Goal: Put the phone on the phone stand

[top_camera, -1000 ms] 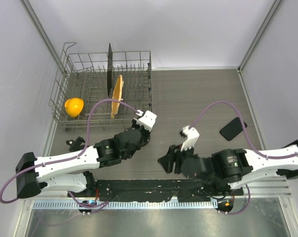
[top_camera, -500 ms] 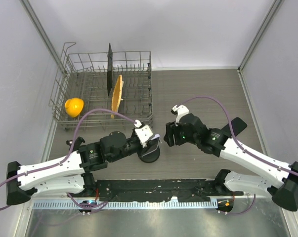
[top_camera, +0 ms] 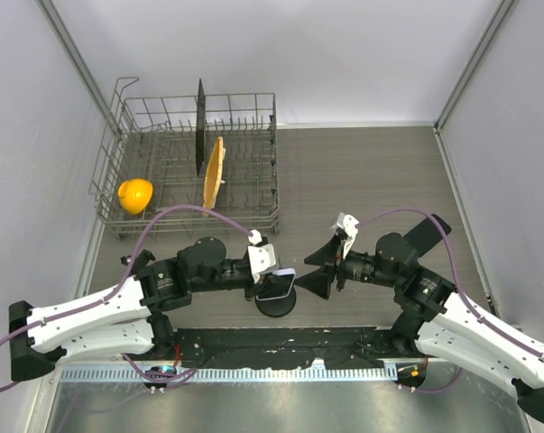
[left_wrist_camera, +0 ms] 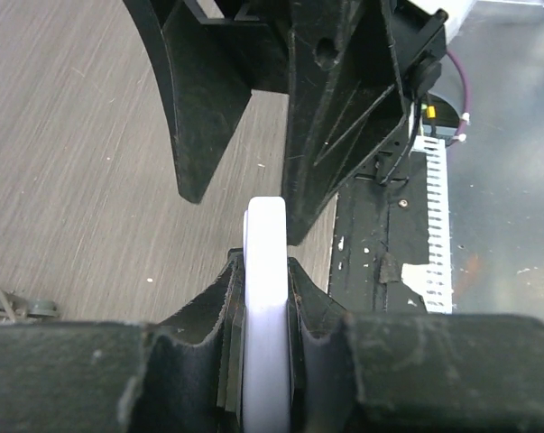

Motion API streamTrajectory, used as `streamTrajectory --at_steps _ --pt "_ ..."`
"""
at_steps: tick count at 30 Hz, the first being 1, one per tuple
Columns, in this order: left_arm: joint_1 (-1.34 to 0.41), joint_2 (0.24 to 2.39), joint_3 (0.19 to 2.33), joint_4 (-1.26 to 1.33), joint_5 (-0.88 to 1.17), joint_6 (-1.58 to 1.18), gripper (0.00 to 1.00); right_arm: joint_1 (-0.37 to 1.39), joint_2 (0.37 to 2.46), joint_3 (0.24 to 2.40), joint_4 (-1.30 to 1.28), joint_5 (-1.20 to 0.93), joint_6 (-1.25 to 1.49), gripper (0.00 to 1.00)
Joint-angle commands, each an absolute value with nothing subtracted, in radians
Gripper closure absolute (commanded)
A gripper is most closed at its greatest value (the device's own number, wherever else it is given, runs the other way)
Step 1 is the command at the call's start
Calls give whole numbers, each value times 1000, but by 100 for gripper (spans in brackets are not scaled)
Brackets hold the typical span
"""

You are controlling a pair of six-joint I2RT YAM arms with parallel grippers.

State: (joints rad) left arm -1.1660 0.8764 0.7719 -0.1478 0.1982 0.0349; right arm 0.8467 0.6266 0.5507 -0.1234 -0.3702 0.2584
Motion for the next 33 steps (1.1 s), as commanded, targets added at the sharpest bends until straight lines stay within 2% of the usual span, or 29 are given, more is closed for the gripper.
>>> streamTrajectory --at_steps 1,4,7,12,21,27,29,30,33 --pt "-1140 818 853 -52 322 55 100 845 603 525 41 -596 298 28" --pt "-1120 822 865 -64 376 46 100 847 560 485 127 -650 295 30" --pt "-1103 836 879 -64 434 28 100 850 564 466 173 -614 252 28" --pt "-1057 847 882 -42 503 5 100 859 717 509 224 -679 212 28" --pt "-1012 880 894 -21 577 -44 100 928 811 546 250 -657 160 33" --pt "-996 884 890 -5 594 -61 100 969 864 569 255 -644 149 53" --pt "-993 888 888 -5 575 -61 100 983 867 574 256 -614 143 75" --pt "-991 888 882 20 560 -48 100 988 865 577 256 -582 150 99" --pt "-991 877 809 107 367 -9 100 1027 888 617 226 -337 323 99"
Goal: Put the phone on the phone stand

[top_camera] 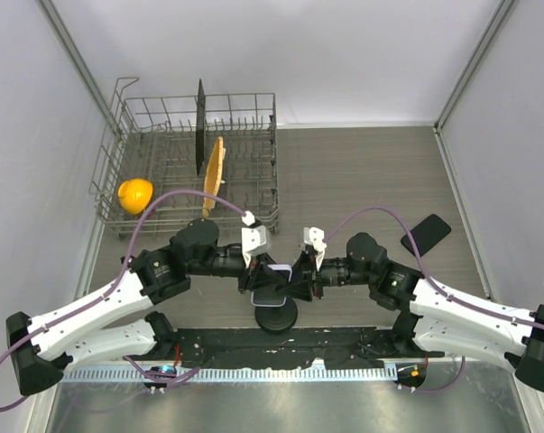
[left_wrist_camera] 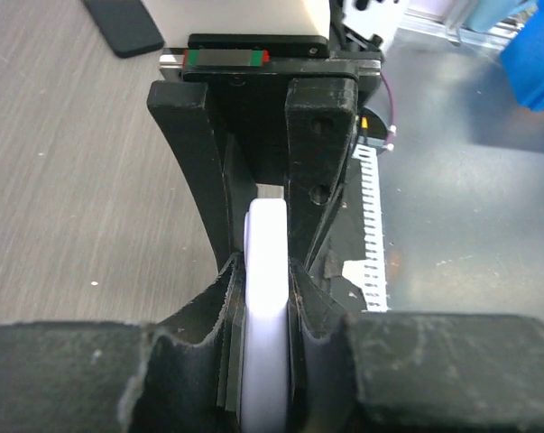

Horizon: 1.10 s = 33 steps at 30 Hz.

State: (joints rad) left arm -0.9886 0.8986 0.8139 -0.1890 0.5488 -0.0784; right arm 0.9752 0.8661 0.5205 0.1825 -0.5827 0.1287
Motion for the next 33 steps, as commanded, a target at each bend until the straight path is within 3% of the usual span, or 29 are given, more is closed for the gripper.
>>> streamTrajectory --at_steps 1,2,3,4,7,11,12,15,17,20,26,33 --pt "-991 873 784 145 285 -9 100 1063 894 658 181 -34 433 99" --pt "-991 867 741 213 181 -6 100 1127 879 666 123 188 472 99" --pt "-992 870 729 231 145 23 100 1354 859 648 177 380 495 100" --pt "-991 873 726 238 120 25 100 1437 847 611 210 680 492 100" --pt "-991 890 707 279 123 5 100 1546 879 600 271 825 531 100" --pt "-991 914 689 360 179 -83 100 1542 940 606 317 813 494 100" --pt "-991 919 690 359 201 -87 100 1528 930 607 299 789 489 89" --pt "-991 916 687 342 232 -89 100 1457 904 675 52 685 502 34" --pt "-992 908 666 370 248 -86 100 1411 865 695 -49 617 486 23" --pt "-992 899 644 410 247 -80 100 1344 779 716 -222 454 483 16" --pt "-992 925 641 414 258 -74 100 1327 683 745 -385 364 532 15" --pt "-994 922 626 443 209 -81 100 1335 776 700 -302 315 497 15"
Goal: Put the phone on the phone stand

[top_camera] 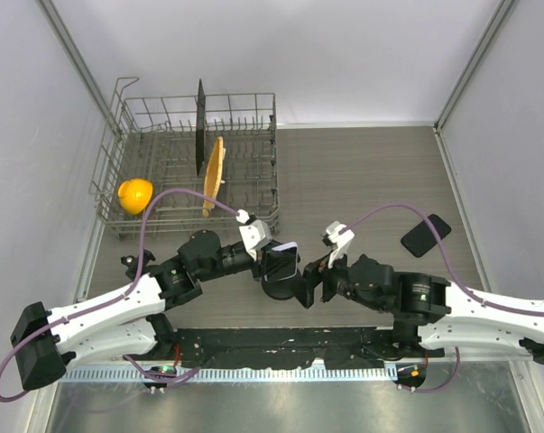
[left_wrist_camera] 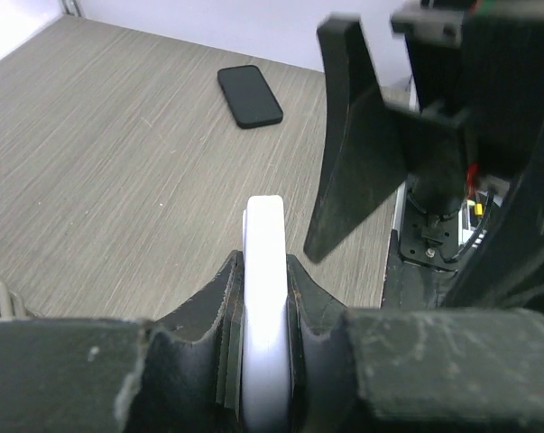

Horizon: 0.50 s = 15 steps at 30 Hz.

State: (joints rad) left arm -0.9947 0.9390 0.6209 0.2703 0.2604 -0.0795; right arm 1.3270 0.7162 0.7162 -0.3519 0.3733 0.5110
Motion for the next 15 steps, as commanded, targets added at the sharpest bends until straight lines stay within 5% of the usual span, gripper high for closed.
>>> streamTrajectory --at_steps 1,15 --pt "-994 919 615 449 203 -80 100 1341 787 689 -278 318 482 15" --pt "-1054 900 578 469 111 -28 100 1480 991 626 23 854 256 15"
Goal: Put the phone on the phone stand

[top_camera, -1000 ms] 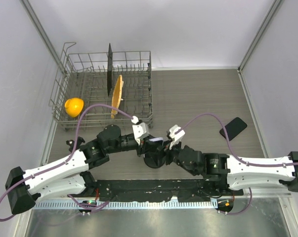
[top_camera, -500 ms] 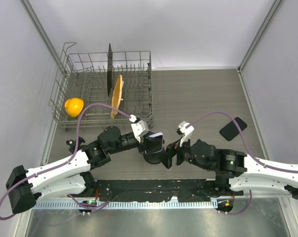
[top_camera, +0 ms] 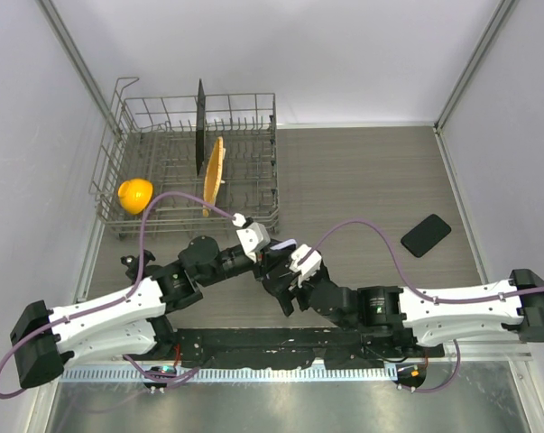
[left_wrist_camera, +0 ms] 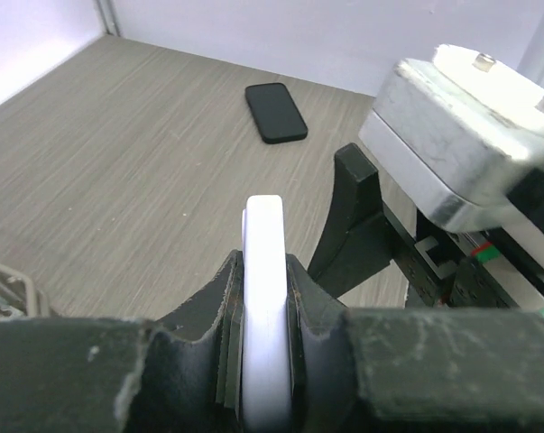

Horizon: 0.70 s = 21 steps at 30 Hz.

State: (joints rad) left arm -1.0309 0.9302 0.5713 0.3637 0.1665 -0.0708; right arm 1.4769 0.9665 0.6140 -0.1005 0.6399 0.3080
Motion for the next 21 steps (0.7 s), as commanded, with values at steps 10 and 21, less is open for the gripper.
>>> streamTrajectory --at_steps 10,21 --pt "-1088 899 657 331 -35 -74 52 1479 899 609 -34 813 259 16" --pt "-1088 801 704 253 26 -123 12 1479 841 702 -219 677 432 14"
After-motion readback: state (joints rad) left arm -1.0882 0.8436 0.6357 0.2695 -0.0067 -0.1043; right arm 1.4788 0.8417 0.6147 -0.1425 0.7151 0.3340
